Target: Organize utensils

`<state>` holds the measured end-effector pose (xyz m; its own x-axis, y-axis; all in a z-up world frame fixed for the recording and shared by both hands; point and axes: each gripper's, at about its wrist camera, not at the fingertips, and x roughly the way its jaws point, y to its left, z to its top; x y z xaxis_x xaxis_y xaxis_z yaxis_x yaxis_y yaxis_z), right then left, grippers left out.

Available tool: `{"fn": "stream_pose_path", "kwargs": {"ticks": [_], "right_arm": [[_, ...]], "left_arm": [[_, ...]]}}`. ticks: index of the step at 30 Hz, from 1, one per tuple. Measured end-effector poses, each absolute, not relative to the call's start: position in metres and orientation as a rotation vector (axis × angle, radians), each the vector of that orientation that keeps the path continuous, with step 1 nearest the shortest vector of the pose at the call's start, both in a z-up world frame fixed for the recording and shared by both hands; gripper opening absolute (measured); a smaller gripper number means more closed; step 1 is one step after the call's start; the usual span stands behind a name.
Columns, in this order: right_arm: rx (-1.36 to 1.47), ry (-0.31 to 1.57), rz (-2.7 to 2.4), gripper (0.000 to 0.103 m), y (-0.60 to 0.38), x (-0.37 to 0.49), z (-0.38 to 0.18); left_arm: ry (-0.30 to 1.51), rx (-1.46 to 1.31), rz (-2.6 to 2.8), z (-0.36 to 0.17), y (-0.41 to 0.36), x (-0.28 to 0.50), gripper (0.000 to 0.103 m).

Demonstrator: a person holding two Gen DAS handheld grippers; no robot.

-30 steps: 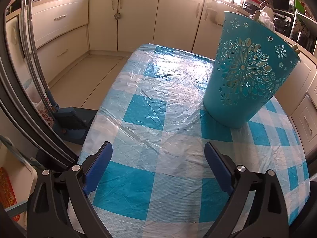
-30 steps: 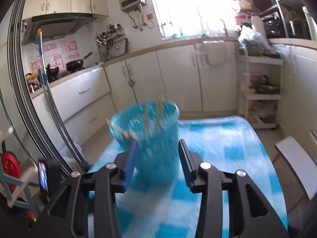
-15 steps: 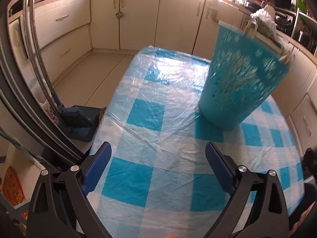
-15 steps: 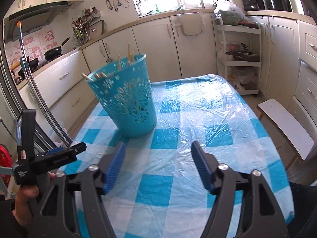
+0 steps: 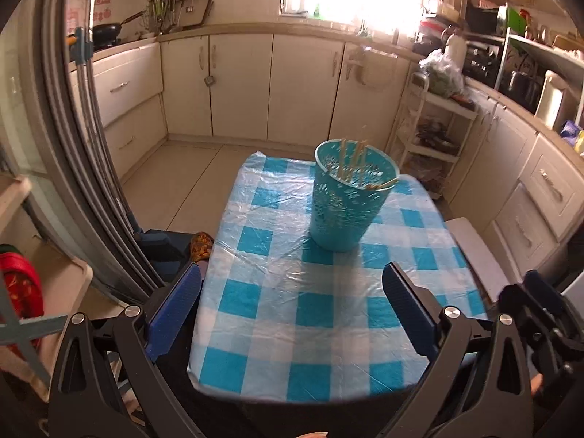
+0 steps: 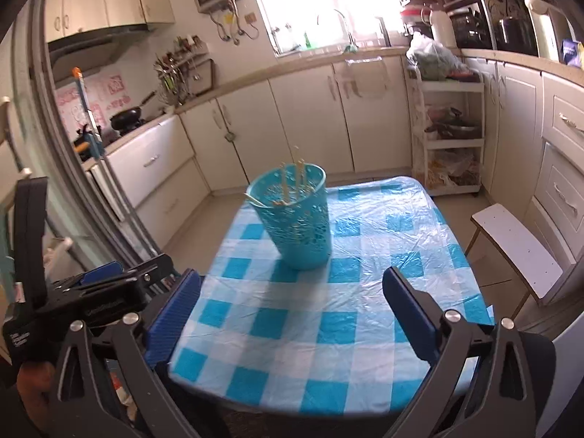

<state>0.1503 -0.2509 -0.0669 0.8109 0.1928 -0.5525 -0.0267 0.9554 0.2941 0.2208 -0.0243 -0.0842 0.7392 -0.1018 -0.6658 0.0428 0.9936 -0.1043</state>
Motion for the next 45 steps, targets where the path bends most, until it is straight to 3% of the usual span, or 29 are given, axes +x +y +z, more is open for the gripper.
{"fn": "stream_pose_path", "kwargs": {"ticks": [19, 45], "right_arm": [[0.341, 0.53, 0.119, 0.096, -0.23, 0.047, -0.016], [0.241, 0.383, 0.124, 0.096, -0.206, -0.006, 0.012]], "left_arm": [[0.644, -0.051, -0.038, -0.028, -0.01, 0.105, 0.096], [0.549, -0.055, -0.031, -0.005, 0.003, 0.056, 0.096]]}}
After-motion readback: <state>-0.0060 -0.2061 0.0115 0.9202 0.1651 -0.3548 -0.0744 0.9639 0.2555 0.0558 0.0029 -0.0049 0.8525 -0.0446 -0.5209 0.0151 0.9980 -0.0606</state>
